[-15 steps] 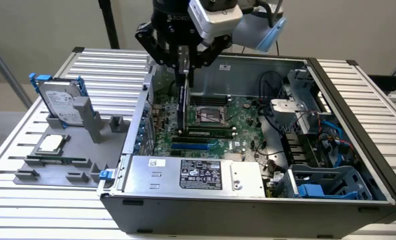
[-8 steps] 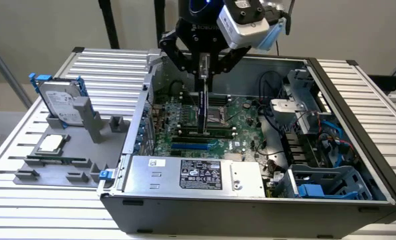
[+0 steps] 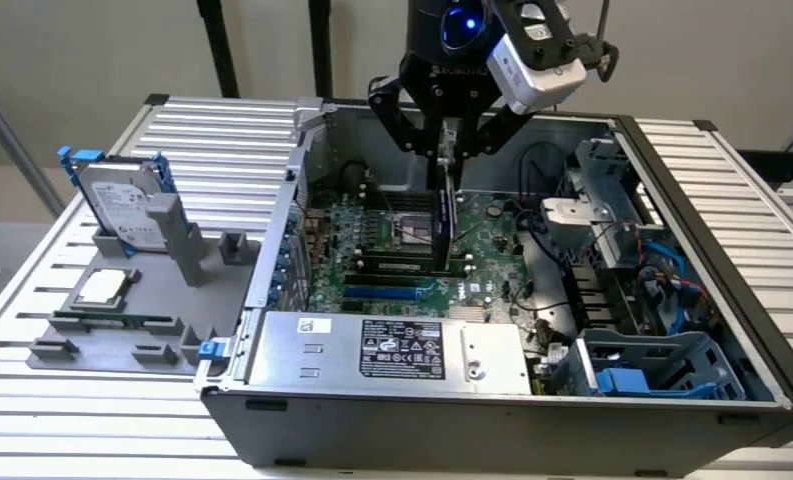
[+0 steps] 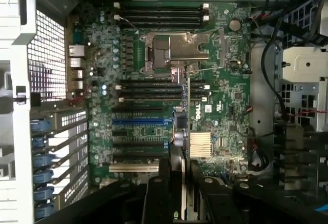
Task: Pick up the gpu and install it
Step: 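Pick up the gpu and move the gpu toward the slot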
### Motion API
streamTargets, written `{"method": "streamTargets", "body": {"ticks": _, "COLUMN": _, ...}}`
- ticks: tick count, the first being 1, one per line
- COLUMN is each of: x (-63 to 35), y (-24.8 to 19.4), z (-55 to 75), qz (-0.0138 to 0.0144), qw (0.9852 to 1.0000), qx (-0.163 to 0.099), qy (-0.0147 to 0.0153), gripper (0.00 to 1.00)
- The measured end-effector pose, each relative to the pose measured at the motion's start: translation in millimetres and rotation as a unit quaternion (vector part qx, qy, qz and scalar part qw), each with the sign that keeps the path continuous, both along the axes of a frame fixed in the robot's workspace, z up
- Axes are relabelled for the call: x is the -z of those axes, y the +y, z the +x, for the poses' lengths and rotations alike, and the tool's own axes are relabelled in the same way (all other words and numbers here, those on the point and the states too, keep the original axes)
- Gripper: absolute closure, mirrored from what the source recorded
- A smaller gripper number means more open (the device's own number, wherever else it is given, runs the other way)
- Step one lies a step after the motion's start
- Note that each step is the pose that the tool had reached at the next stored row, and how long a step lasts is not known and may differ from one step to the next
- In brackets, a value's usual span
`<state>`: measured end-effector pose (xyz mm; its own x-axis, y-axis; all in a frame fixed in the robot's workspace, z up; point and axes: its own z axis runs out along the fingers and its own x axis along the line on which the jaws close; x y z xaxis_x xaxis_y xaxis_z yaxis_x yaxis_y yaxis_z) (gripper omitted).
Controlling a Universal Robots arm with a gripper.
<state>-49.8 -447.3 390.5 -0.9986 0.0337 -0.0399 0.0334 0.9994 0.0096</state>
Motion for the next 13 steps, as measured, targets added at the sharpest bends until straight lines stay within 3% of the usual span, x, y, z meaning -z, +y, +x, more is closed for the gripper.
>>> {"method": "streamTargets", "body": {"ticks": 1, "x": 0.0, "y": 0.0, "z": 0.3, "qz": -0.0001, "qw": 1.0, "qx": 0.0, "qy": 0.0011, "gripper": 1.0}}
{"method": "streamTargets", "body": {"ticks": 13, "x": 0.0, "y": 0.0, "z": 0.4, "qz": -0.0002, "qw": 1.0, "qx": 0.0, "qy": 0.0012, "gripper": 1.0}}
